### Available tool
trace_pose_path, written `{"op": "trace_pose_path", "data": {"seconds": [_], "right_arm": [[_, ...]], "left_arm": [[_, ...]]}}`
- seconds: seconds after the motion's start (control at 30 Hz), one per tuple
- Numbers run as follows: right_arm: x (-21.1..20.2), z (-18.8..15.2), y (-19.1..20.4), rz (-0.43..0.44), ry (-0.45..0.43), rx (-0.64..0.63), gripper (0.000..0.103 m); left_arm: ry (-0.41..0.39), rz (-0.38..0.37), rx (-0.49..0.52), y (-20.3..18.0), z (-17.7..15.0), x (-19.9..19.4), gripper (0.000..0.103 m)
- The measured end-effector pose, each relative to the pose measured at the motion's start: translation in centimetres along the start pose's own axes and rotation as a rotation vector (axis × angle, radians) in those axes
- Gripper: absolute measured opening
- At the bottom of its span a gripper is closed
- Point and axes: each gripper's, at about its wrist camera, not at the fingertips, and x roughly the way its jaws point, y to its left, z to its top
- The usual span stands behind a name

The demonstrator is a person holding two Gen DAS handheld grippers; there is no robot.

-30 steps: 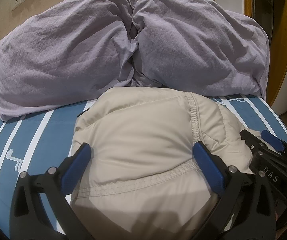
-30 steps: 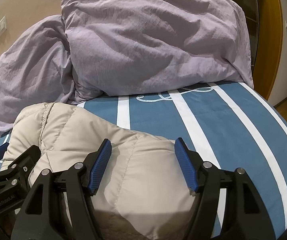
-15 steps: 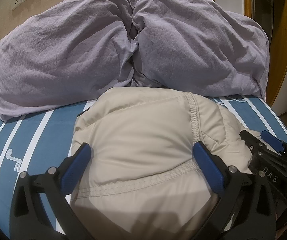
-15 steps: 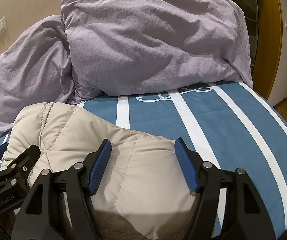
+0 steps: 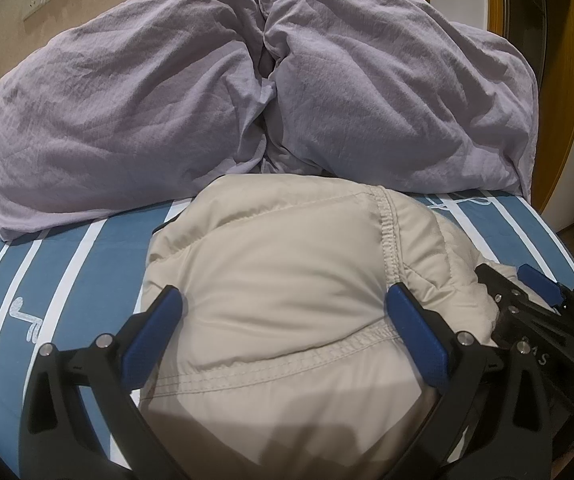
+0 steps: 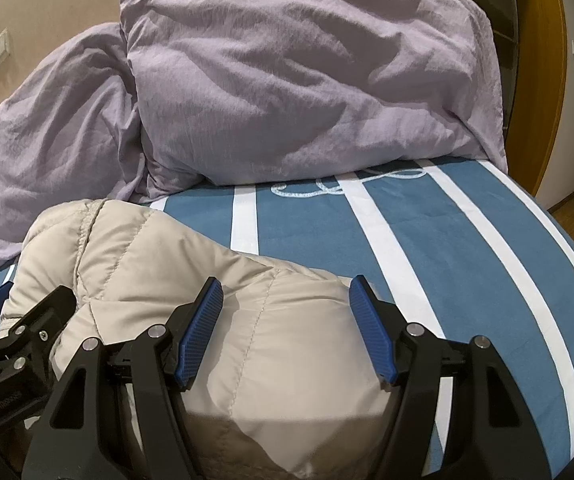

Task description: Fold large clothes

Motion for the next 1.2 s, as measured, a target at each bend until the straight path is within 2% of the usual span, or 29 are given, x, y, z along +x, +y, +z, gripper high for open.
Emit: {"op": "trace_pose_path", "data": {"seconds": [0.27,0.37,0.4,0.47,0.5,0.6,0.73,0.87,1.07,1.2], "right_arm": [[0.4,0.3,0.5,-0.017,0.06,-0.024,0.068],[-0.4,0.7,0.4,-0.014,0.087,-0.036,0.069],[-1.0,0.7,0.2,-0.004,0.092,-0.031,0.07],[-2.2,0.8,-0.4,0.012,0.092,-0.018,0.083],[-2.8,0.8,-0.7,0.017,0.093,-0.012,0.086],[-4.1,0.6,-2.4,0.035,0.112,0.028,0.089],[-5.3,0.2,-5.5,0.094,0.162,0.133,0.091],[-5.6,-0.3,-7.6,0.157,0.213,0.209,0.096],[-4.3,-1.3,-9.3,0.26,0.288,0.307,0.101],[-2.7,-1.9,-9.8,0.32,0.349,0.352,0.102]], "left_arm": [[0.046,-0.016,0.005,0.0,0.9,-0.1,0.101],[0.057,-0.03,0.012,0.9,1.1,-1.5,0.101],[0.054,-0.037,0.0,1.4,0.9,-2.1,0.101],[0.056,-0.04,-0.035,2.9,0.7,-3.4,0.101],[0.06,-0.04,-0.048,3.5,0.5,-3.8,0.101],[0.09,-0.053,-0.111,6.0,-0.1,-4.8,0.101],[0.136,-0.089,-0.186,8.4,-0.9,-5.4,0.101],[0.184,-0.122,-0.203,9.0,-1.6,-5.4,0.101],[0.232,-0.166,-0.236,9.3,-2.2,-4.5,0.101],[0.245,-0.185,-0.258,9.4,-2.2,-3.8,0.101]]}}
